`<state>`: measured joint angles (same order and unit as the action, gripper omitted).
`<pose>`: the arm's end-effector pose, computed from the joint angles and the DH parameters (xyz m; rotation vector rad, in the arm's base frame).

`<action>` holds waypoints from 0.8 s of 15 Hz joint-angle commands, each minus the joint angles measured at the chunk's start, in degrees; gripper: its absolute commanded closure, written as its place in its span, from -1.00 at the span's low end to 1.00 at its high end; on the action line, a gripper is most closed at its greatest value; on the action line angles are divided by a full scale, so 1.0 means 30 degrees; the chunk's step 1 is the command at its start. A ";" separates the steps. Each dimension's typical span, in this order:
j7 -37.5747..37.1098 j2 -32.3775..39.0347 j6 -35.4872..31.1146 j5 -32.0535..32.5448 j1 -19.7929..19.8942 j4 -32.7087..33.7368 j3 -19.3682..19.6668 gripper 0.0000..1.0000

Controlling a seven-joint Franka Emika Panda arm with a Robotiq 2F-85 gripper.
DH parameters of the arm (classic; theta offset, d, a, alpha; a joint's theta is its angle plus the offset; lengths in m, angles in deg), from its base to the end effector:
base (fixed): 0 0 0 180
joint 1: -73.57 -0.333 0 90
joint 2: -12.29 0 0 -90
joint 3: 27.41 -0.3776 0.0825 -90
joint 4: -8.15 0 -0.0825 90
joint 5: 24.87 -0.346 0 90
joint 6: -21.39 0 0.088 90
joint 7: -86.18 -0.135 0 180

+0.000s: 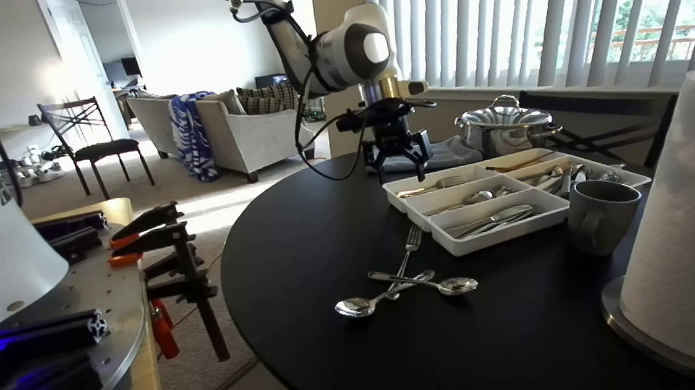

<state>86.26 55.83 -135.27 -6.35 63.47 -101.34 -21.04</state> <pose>0.6436 0.0564 0.1510 2.8734 0.5723 0.0948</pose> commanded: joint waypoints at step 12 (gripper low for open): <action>0.2938 -0.0617 -1.1883 0.7767 0.3317 -0.8888 0.3040 -1.00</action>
<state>92.43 53.41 -167.10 14.46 67.64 -127.34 -9.09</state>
